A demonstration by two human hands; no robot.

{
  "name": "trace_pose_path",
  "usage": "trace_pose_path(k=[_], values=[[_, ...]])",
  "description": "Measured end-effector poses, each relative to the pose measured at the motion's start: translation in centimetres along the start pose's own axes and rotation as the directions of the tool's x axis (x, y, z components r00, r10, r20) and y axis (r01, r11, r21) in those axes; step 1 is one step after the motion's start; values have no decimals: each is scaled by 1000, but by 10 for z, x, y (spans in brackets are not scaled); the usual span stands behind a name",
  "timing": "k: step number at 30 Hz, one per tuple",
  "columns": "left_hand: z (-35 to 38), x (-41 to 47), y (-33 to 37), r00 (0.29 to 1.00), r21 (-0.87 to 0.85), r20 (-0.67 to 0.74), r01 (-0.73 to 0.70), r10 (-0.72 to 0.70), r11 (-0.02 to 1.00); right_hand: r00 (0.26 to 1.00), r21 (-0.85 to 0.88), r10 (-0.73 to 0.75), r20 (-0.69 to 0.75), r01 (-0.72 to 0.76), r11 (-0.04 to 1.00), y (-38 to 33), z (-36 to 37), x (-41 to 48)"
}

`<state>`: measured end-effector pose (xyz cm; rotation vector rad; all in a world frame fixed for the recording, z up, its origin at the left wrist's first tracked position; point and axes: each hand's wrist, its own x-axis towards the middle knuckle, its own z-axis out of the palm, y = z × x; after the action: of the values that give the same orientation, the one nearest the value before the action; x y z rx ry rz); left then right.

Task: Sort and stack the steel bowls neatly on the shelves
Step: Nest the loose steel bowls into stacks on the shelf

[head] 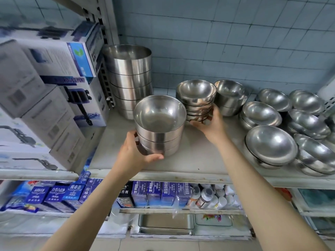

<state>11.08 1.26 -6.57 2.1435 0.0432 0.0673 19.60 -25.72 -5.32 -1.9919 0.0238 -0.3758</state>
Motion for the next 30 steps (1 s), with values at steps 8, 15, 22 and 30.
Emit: trace_pose_path(k=[8,15,22,30], values=[[-1,5,-1,999,-37,37,-11,13,999,995,45,32,91,-36,998,2,3,12],[7,-1,4,1000,-54,-6,-21,20,998,992,-143,69,102,-54,988,-22,-43,12],[18,-9,7,997,-28,-78,15,-17,999,983,-635,-56,176,157,756,-42,-113,59],[17,-13,16,991,48,-95,95,-90,994,967,-632,-29,255,189,752,-19,-123,80]])
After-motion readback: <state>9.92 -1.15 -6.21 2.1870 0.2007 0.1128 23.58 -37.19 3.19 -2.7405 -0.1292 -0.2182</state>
